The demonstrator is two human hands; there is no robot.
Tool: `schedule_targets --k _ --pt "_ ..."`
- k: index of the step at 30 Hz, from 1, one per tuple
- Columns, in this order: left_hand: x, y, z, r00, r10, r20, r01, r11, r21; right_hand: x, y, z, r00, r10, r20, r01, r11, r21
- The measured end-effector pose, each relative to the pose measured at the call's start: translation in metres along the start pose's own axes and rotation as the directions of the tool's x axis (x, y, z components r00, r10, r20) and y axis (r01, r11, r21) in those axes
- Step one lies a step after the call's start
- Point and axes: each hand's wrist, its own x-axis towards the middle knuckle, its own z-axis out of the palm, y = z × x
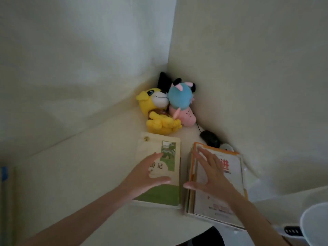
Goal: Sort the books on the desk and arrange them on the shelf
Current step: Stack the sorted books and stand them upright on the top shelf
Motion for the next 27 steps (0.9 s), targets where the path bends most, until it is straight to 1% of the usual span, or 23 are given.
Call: schedule_targets --k 1,3,7,9,12,14,17,18,21,22,24,26,27 --pt "-0.007 -0.005 -0.016 0.998 -0.015 -0.057 0.013 1.000 -0.024 0.008 -0.018 0.003 0.999 -0.033 0.027 0.032 0.999 0.030" --pt "-0.024 -0.017 -0.050 0.984 -0.044 -0.172 0.041 0.999 -0.017 0.025 -0.055 0.012 0.992 -0.081 0.096 0.070 0.991 0.115" --pt "-0.070 -0.042 -0.113 0.937 -0.114 -0.331 0.092 0.992 -0.080 0.051 -0.116 0.037 0.969 -0.137 0.204 0.068 0.947 0.314" --pt "-0.098 -0.056 -0.138 0.891 -0.135 -0.434 0.103 0.990 -0.098 0.061 -0.144 0.050 0.953 -0.170 0.250 0.066 0.925 0.375" --pt "-0.138 -0.073 -0.172 0.801 -0.207 -0.562 0.112 0.974 -0.199 0.073 -0.187 0.073 0.916 -0.198 0.349 0.031 0.902 0.430" --pt "-0.168 -0.086 -0.194 0.743 -0.259 -0.616 0.131 0.960 -0.246 0.081 -0.214 0.091 0.889 -0.231 0.394 0.034 0.893 0.448" --pt "-0.215 -0.108 -0.222 0.656 -0.284 -0.699 0.137 0.956 -0.259 0.090 -0.255 0.120 0.844 -0.272 0.462 0.018 0.876 0.483" --pt "-0.230 -0.116 -0.229 0.617 -0.298 -0.729 0.149 0.953 -0.263 0.090 -0.269 0.129 0.831 -0.283 0.479 0.004 0.864 0.503" --pt "-0.267 -0.145 -0.243 0.468 -0.331 -0.819 0.263 0.937 -0.229 0.089 -0.309 0.159 0.807 -0.301 0.507 -0.046 0.826 0.562" --pt "-0.277 -0.156 -0.245 0.437 -0.337 -0.834 0.291 0.930 -0.223 0.088 -0.321 0.170 0.798 -0.293 0.527 -0.076 0.818 0.570" --pt "-0.293 -0.169 -0.244 0.400 -0.369 -0.839 0.362 0.905 -0.225 0.085 -0.340 0.193 0.772 -0.261 0.579 -0.162 0.800 0.577" --pt "-0.301 -0.181 -0.243 0.373 -0.439 -0.818 0.423 0.865 -0.271 0.080 -0.356 0.215 0.750 -0.224 0.623 -0.255 0.771 0.584" --pt "-0.304 -0.185 -0.242 0.370 -0.475 -0.798 0.452 0.843 -0.292 0.077 -0.364 0.223 0.743 -0.200 0.639 -0.299 0.756 0.583"
